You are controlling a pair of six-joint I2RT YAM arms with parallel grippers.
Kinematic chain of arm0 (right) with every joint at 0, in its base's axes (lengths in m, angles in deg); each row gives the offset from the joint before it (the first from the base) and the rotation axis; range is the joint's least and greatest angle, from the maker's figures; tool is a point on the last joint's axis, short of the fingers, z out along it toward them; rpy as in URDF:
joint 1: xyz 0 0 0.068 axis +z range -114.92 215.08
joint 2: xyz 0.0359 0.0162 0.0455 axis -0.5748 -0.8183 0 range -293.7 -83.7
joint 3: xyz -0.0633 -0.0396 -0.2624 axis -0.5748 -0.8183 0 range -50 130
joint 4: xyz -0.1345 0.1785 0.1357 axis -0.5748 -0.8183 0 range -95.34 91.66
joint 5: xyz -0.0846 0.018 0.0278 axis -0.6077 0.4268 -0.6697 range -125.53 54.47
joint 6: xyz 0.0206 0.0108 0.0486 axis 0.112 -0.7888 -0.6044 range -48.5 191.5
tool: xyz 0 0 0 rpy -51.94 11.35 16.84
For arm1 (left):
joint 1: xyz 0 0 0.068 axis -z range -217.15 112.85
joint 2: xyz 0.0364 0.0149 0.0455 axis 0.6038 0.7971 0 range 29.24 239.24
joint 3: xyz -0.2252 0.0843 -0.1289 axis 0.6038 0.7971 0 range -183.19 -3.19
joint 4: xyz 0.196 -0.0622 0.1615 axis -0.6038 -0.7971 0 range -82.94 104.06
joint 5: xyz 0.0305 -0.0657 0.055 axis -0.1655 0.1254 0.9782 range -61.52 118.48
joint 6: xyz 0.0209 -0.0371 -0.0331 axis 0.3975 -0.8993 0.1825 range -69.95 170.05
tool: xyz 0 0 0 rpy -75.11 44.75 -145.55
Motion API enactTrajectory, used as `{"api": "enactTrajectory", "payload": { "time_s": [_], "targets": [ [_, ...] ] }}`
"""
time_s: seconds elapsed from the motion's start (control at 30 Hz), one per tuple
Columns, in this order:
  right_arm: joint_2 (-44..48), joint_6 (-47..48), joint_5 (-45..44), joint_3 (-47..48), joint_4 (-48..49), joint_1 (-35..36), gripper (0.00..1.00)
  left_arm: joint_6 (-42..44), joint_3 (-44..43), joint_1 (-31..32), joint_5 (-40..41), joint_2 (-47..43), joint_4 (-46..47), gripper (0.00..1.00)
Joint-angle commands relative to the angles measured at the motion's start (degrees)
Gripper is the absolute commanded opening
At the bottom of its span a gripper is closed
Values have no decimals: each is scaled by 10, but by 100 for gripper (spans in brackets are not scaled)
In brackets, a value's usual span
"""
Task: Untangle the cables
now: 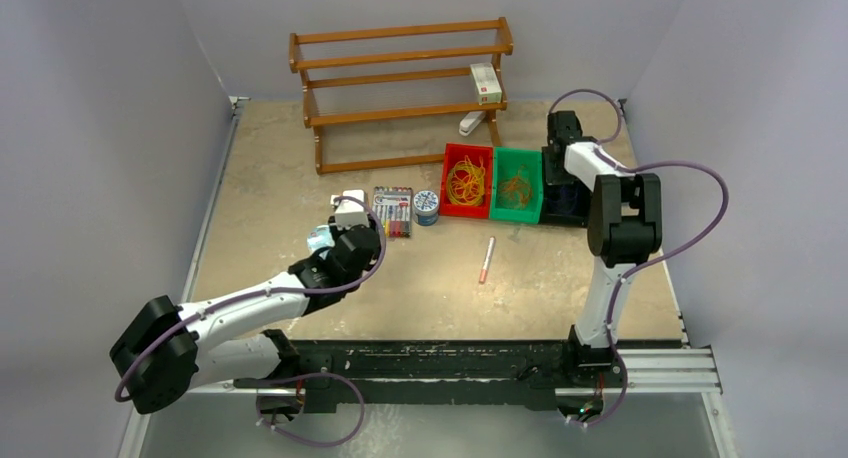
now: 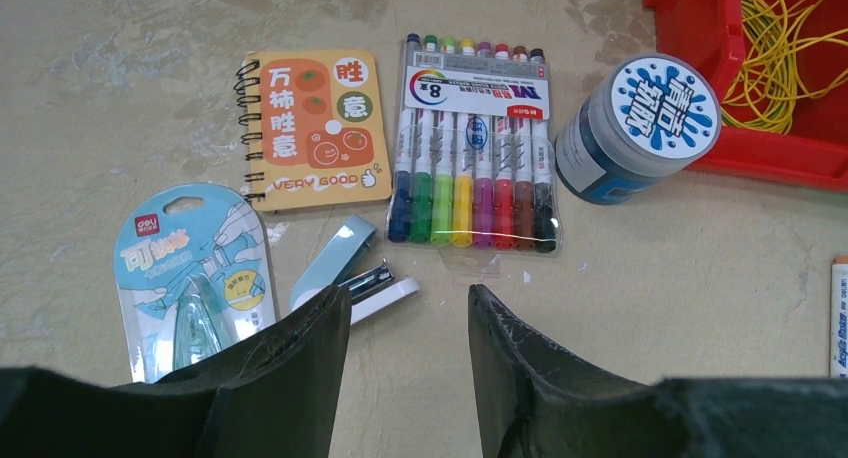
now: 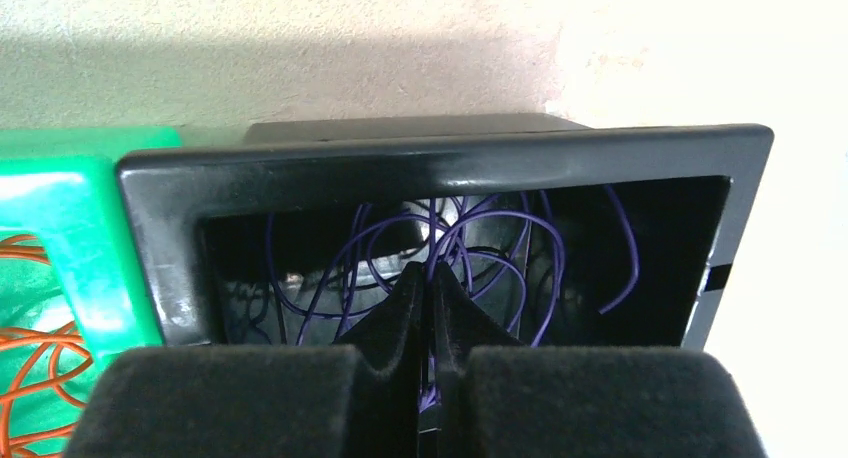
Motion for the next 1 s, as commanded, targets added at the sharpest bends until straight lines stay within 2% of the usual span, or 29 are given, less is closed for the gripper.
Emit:
{"api": "enactTrajectory", "payload": {
  "time_s": [0.0,0.17,0.5,0.63,0.77,0.87,0.97],
  "targets": [
    [10,2,16,14,18,-1,7,9,-29,-4,-2,3,23,47],
    [69,-1,1,-8,37,-2,21,-3,-44,-5,32,-4,-7,49],
    [189,-2,-16,-53,29,-2,50,-6,-73,-6,47,-3,-32,58],
    [242,-5,-4,-77,49,-2,57,-6,-85,-7,53,5,-38,62],
    [344,-11,159,-150,162,-2,64,-13,-94,-28,20,-4,-36,64],
    [415,-25,290,-208,281,-1,72,-44,-98,-115,-73,-15,-39,65],
    [483,-81,389,-270,387,0,82,-51,-101,-177,-102,-40,-47,65]
  ]
}}
